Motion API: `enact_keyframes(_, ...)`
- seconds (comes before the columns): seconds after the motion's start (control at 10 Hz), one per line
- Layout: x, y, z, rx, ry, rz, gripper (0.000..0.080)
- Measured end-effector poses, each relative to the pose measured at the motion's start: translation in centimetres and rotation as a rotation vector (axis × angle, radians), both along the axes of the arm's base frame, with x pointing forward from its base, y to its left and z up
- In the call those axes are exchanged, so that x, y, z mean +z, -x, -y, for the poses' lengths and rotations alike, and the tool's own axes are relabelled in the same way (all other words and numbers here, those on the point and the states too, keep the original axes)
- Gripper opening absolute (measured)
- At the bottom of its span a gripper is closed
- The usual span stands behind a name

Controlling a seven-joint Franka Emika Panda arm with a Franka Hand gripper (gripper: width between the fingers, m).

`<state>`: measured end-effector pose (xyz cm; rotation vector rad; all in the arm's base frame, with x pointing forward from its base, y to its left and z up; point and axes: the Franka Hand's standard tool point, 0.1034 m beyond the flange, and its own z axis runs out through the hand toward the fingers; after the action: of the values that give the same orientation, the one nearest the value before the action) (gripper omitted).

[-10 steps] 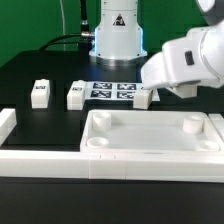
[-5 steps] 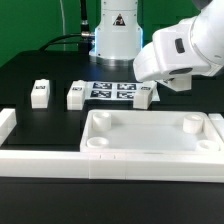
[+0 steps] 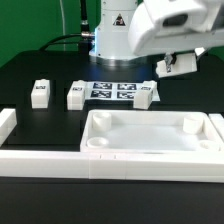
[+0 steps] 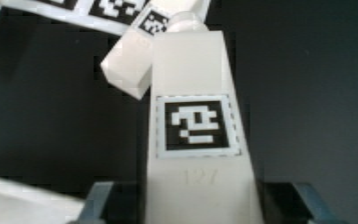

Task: Assemble desk

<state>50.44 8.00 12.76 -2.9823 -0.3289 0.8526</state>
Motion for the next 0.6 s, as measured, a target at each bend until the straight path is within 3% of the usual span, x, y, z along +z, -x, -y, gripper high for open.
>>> enact_keyframes(0.4, -0.3, -1.4, -0.2, -0.009, -0.031, 0.285, 0.029)
enact_keyframes(0.6, 0.4, -1.8, -0.5, -0.085, -0.071, 0.362, 0.029)
